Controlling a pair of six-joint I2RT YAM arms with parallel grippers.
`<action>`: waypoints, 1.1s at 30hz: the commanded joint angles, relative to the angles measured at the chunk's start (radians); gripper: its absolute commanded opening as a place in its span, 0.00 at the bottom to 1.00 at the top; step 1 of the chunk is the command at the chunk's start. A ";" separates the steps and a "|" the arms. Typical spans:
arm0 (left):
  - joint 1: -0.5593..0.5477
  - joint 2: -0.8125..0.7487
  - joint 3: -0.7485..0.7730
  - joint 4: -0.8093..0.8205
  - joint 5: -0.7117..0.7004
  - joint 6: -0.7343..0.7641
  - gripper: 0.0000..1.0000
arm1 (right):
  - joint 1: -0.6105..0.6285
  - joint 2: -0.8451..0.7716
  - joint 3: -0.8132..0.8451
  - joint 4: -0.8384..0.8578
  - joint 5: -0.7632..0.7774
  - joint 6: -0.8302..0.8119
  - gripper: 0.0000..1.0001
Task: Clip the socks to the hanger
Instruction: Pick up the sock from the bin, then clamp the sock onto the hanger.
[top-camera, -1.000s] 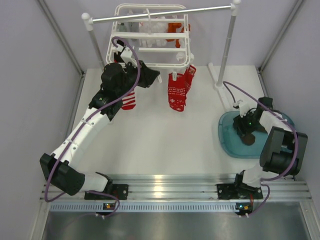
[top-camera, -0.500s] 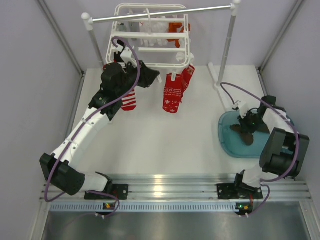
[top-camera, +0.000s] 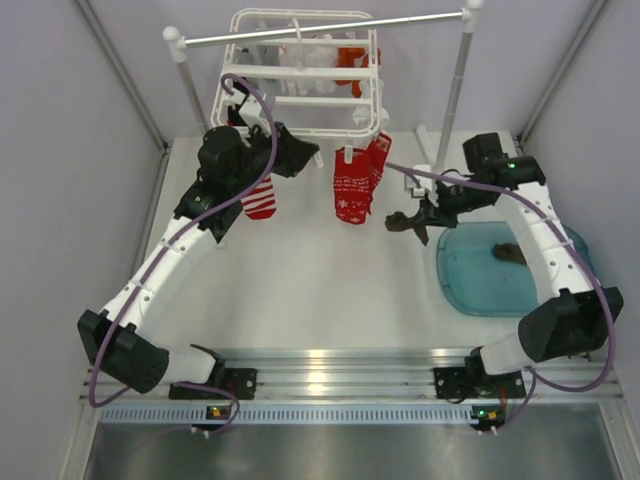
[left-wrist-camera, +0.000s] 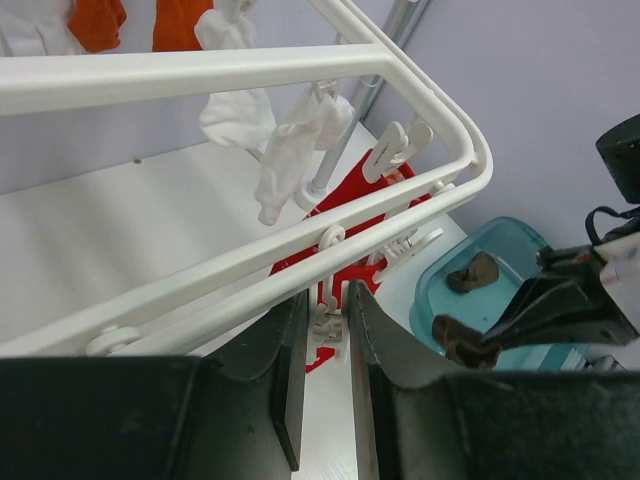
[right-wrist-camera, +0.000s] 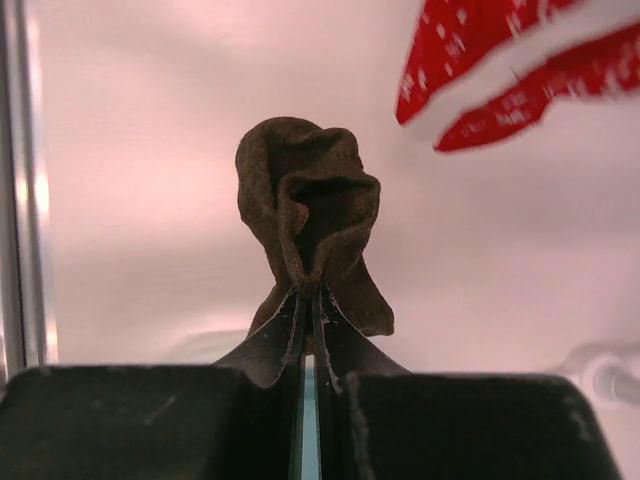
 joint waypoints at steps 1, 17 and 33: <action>0.005 -0.039 0.000 0.029 0.052 -0.003 0.00 | 0.156 -0.046 0.049 0.058 -0.030 0.018 0.00; 0.016 -0.053 -0.005 0.003 0.103 0.025 0.00 | 0.459 0.046 0.207 0.458 0.216 0.124 0.00; 0.017 -0.035 -0.003 0.012 0.135 0.014 0.00 | 0.497 0.105 0.259 0.575 0.277 0.161 0.00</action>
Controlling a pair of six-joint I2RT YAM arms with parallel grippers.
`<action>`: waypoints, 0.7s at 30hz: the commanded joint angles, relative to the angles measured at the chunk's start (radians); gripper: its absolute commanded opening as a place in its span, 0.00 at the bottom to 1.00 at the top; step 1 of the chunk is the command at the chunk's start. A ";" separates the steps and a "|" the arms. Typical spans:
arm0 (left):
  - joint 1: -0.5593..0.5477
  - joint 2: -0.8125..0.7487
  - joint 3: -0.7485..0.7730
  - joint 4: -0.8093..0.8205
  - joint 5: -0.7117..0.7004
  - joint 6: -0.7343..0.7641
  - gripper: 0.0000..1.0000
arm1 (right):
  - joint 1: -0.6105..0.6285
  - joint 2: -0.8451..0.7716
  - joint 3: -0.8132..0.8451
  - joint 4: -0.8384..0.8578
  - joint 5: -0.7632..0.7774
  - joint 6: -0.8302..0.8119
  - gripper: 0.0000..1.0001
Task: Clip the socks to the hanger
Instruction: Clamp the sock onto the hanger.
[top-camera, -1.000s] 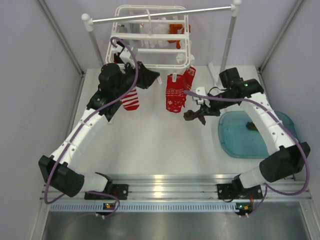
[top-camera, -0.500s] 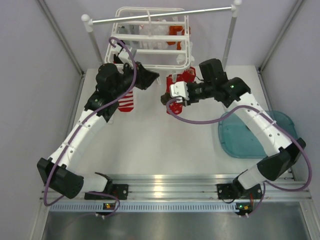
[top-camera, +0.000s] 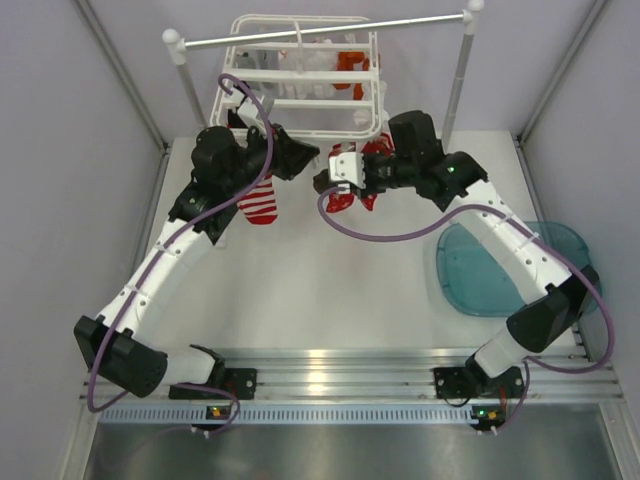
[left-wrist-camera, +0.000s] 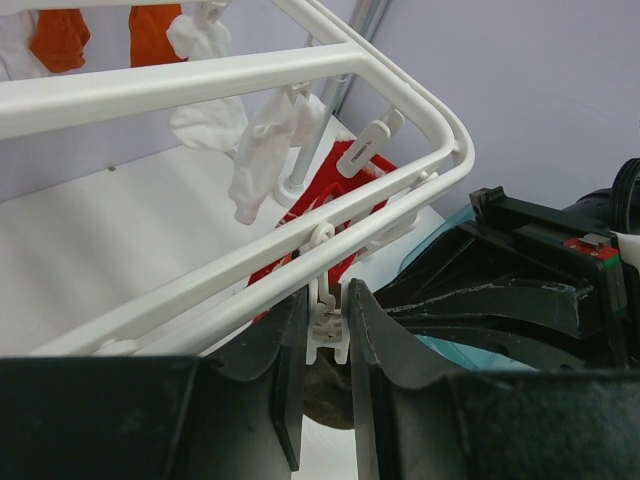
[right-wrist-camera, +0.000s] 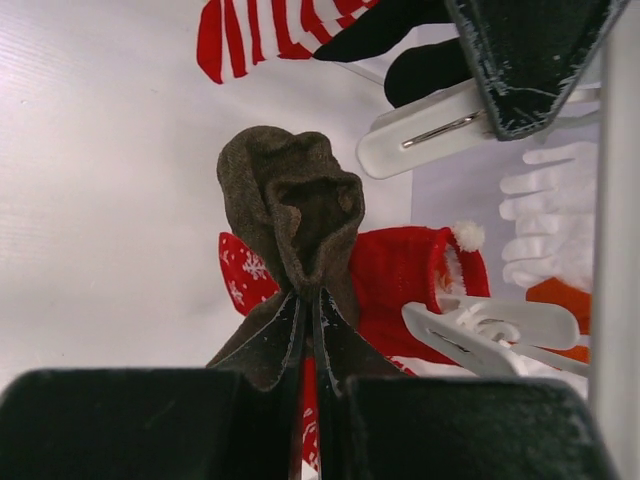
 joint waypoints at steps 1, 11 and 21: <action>0.002 -0.010 -0.002 0.018 0.034 0.000 0.00 | 0.026 0.010 0.070 0.062 -0.012 0.022 0.00; 0.002 -0.004 -0.002 0.027 0.038 0.000 0.00 | 0.035 0.010 0.081 0.065 -0.035 0.026 0.00; 0.002 -0.006 -0.010 0.035 0.037 0.008 0.00 | 0.035 -0.001 0.081 0.068 -0.056 0.034 0.00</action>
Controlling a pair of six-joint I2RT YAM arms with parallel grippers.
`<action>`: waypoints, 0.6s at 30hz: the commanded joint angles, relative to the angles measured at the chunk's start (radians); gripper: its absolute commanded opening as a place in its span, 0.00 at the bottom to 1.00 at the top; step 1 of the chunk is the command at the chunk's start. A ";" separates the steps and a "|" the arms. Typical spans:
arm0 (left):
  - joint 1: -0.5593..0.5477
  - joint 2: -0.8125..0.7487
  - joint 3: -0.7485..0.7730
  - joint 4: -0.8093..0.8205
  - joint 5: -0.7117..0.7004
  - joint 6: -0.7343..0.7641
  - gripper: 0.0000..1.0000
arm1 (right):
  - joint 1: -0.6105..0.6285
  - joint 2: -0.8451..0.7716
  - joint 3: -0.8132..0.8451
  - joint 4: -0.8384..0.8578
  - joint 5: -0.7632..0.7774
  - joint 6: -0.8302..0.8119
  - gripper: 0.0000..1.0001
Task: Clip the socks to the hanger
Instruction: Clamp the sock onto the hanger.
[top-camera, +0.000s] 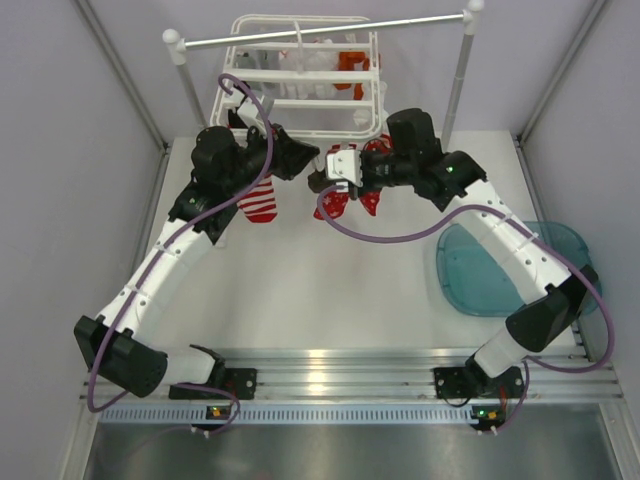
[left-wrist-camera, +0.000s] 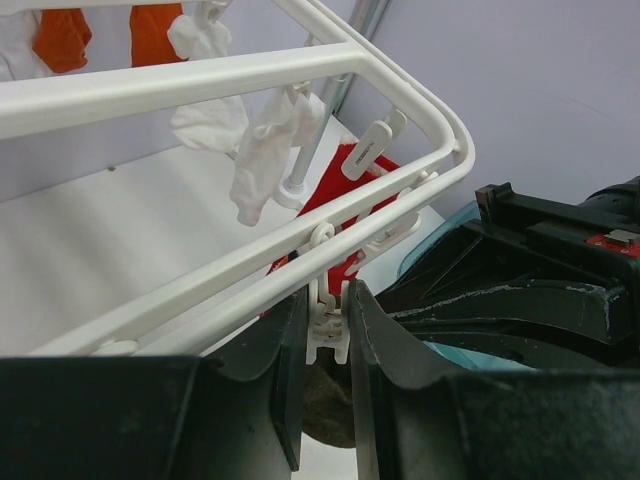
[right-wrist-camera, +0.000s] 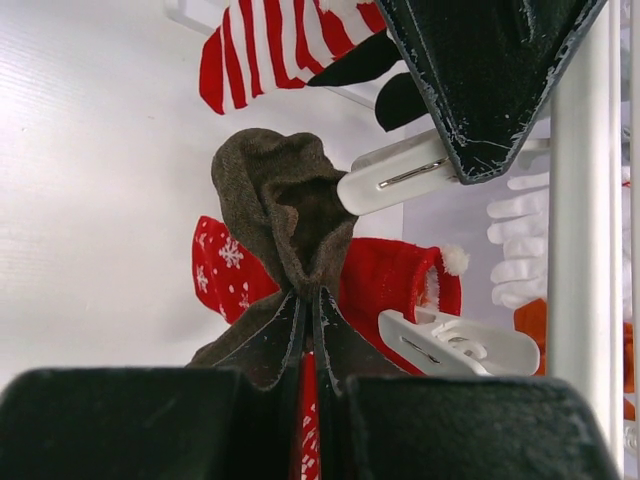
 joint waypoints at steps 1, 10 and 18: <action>0.001 -0.008 -0.013 0.035 0.031 0.008 0.00 | 0.020 -0.014 0.049 0.036 -0.040 0.016 0.00; 0.001 -0.009 -0.016 0.035 0.024 0.020 0.00 | 0.019 -0.029 0.045 0.049 -0.048 0.030 0.00; 0.001 -0.011 -0.019 0.032 0.025 0.023 0.00 | 0.020 -0.051 0.020 0.063 -0.051 0.033 0.00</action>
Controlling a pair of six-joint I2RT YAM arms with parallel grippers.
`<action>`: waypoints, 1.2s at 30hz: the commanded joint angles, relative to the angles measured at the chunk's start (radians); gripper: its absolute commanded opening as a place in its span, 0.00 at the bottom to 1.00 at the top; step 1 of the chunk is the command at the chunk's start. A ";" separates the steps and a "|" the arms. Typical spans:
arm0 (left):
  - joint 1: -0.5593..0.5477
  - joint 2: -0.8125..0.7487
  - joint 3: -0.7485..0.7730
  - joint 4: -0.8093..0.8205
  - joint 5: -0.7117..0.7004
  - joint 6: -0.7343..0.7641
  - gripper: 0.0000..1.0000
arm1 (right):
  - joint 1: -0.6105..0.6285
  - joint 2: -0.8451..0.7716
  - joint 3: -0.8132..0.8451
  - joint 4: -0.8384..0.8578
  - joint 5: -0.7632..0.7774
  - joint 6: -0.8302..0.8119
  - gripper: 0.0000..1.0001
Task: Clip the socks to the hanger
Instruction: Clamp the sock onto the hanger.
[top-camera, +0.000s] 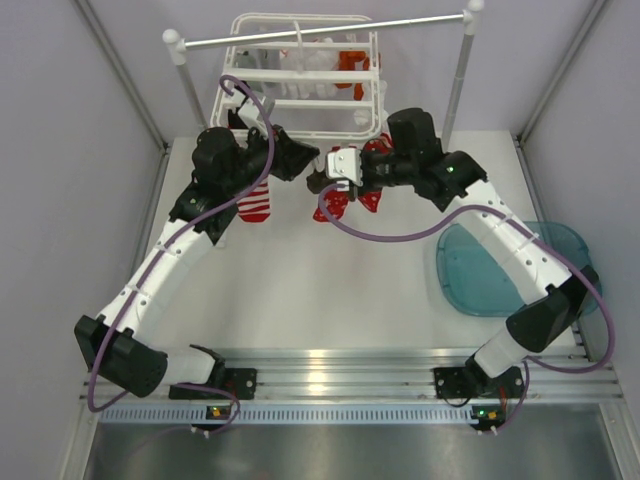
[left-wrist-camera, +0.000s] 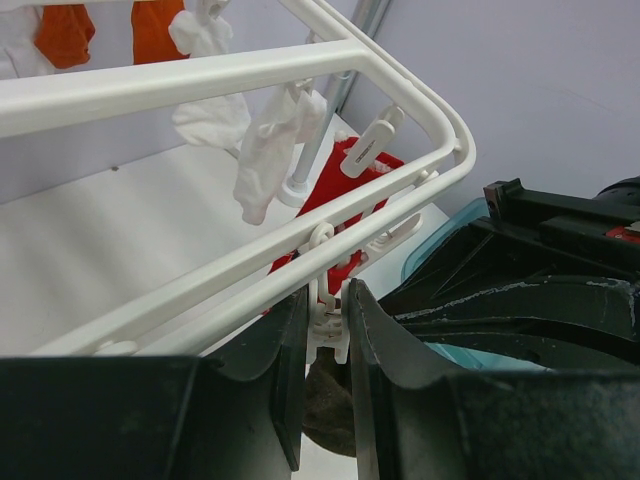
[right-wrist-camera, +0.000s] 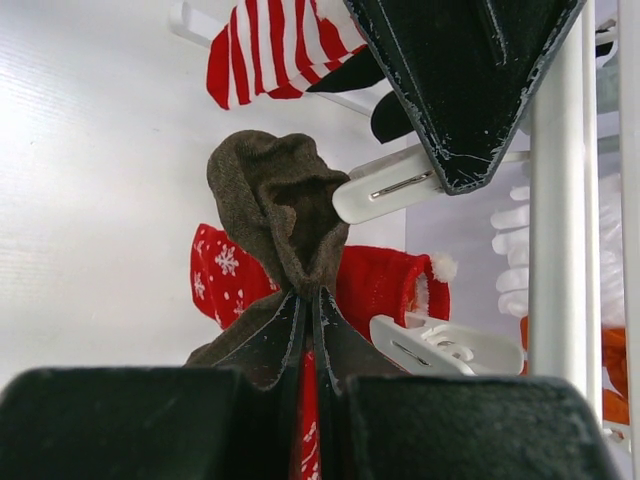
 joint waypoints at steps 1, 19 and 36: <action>0.001 -0.012 -0.010 0.028 0.026 0.010 0.00 | 0.020 -0.052 0.020 0.055 -0.028 0.011 0.00; 0.006 -0.019 -0.014 0.023 0.041 -0.001 0.00 | 0.006 -0.077 -0.015 0.119 -0.011 0.041 0.00; 0.022 -0.023 -0.036 0.097 0.097 -0.076 0.00 | 0.006 -0.126 -0.162 0.300 0.032 0.054 0.00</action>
